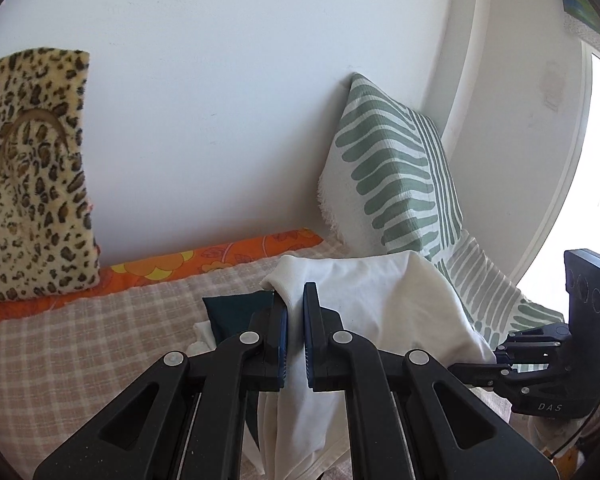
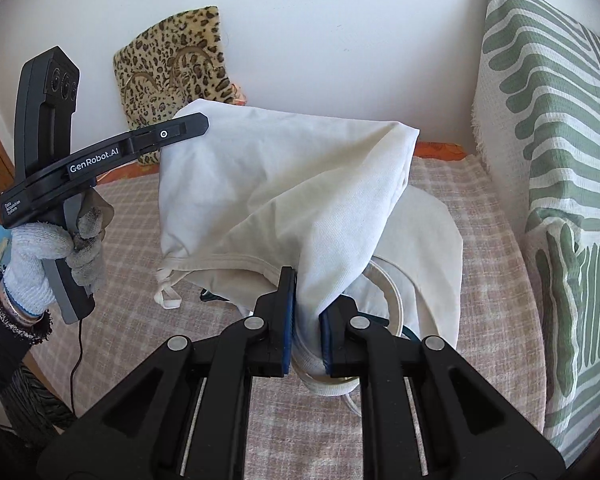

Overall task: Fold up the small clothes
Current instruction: 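Lift the folded camisole with both grippers and carry it onto the clothes stack, then lower the camisole onto the stack and open both grippers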

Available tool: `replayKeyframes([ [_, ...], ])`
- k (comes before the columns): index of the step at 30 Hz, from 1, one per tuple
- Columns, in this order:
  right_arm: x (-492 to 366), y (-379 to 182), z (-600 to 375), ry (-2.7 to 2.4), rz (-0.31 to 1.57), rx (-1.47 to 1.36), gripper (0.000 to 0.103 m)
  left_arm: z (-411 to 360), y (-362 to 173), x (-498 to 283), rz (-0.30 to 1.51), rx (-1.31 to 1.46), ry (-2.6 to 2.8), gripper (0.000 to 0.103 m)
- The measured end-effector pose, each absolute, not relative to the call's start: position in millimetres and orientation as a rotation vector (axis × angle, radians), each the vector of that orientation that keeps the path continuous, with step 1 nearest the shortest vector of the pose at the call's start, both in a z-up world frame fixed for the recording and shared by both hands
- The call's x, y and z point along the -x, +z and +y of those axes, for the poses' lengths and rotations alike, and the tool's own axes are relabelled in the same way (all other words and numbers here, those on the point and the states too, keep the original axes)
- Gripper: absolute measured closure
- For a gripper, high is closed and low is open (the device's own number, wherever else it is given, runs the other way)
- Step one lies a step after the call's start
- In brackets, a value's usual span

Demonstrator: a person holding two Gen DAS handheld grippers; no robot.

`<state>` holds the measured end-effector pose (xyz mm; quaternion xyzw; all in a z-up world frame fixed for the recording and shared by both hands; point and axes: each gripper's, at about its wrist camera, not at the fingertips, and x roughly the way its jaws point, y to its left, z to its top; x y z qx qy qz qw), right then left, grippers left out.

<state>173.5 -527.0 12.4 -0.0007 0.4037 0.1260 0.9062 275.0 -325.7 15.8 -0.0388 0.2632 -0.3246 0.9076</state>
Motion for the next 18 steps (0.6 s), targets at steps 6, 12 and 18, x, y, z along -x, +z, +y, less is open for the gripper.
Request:
replayKeyframes([
  [6,-211,-4,-550,0.255,0.873,0.048,0.091,-352,0,-302,0.574,0.081,-0.637,0.098],
  [12,-238,-34,-563,0.268,0.916,0.045,0.091,-369,-24,-327,0.608,-0.003,-0.568,0.098],
  [18,-254,-57,-574,0.209,0.974,0.016,0.089,-381,-36,-341,0.625,-0.079,-0.53,0.094],
])
